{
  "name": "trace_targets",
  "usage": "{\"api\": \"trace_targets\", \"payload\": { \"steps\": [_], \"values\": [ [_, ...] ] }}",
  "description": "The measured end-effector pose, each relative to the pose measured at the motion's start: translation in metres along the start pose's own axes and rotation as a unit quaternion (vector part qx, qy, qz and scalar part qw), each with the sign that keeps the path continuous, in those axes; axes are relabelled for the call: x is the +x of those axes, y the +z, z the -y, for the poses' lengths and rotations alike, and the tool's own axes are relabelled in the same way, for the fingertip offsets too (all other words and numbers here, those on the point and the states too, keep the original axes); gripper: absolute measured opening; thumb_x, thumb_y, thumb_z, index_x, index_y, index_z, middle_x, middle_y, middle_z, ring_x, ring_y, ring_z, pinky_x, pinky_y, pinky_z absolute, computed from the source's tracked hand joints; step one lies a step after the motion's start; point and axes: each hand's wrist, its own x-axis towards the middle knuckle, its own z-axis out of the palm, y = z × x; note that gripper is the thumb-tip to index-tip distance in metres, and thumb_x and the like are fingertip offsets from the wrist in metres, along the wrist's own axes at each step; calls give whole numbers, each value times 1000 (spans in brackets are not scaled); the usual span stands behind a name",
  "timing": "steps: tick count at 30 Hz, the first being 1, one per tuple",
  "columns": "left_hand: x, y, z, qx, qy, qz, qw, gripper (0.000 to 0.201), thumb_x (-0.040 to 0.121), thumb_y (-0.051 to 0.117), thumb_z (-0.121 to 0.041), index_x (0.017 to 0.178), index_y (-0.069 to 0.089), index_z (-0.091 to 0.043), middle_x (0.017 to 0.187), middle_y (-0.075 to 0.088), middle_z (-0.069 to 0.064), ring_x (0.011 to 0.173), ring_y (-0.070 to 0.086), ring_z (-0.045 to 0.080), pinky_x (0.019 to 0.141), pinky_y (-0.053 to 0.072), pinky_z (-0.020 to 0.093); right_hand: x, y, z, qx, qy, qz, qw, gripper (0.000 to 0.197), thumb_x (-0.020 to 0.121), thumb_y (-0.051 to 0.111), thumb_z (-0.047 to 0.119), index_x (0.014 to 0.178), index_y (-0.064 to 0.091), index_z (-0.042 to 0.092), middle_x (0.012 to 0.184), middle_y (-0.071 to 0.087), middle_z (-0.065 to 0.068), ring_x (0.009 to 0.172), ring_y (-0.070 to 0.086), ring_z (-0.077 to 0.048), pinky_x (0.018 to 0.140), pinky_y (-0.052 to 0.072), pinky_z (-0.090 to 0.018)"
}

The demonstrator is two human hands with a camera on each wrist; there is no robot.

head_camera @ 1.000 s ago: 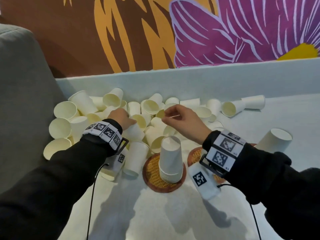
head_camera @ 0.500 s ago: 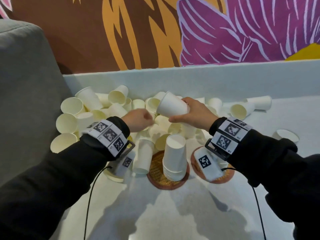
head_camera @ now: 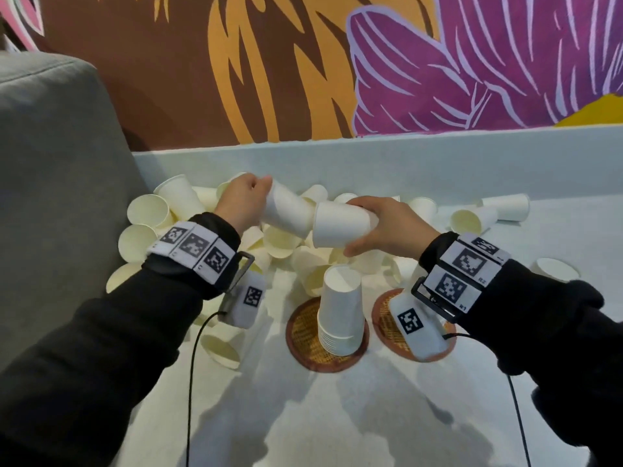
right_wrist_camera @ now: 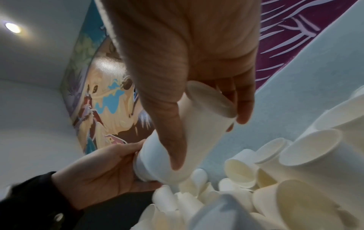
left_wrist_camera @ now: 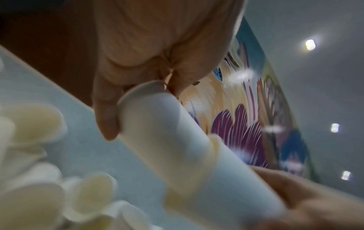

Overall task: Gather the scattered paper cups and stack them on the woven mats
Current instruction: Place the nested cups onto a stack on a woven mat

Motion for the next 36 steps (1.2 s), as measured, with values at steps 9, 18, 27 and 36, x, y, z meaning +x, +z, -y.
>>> {"api": "trace_targets", "payload": {
  "steps": [9, 18, 27, 36],
  "values": [
    [-30, 1, -26, -161, -90, 256, 949, 44, 98, 38, -48, 122, 55, -15, 115, 61, 12, 94, 58, 26, 78, 50, 38, -17, -3, 45, -10, -89, -108, 990, 67, 63, 82, 43, 118, 49, 23, 112, 55, 2, 99, 51, -15, 83, 47, -31],
    [-44, 27, -10, -2, -63, 325, 944, 23, 98, 41, -14, 104, 59, 0, 89, 63, 18, 74, 59, 23, 62, 50, 23, -37, -13, 63, -176, -57, -116, 976, 59, 70, 61, 67, 111, 61, 25, 111, 65, 2, 99, 59, -21, 74, 47, -31],
    [-50, 20, 16, 202, 26, 289, 935, 25, 94, 54, -27, 113, 64, -14, 93, 63, -4, 78, 57, 8, 59, 43, 18, -36, 52, 10, -305, 0, 105, 946, 60, 77, 60, 59, 122, 44, 23, 114, 54, -3, 97, 56, -23, 69, 40, -31],
    [-78, 16, 90, 449, 72, 393, 800, 78, 72, 79, -17, 138, 42, -33, 147, 30, -1, 134, 34, 22, 110, 30, 32, -31, 63, 2, -286, -35, 72, 955, 64, 76, 65, 55, 127, 43, 23, 130, 47, -6, 122, 41, -27, 97, 38, -41]
  ]
}}
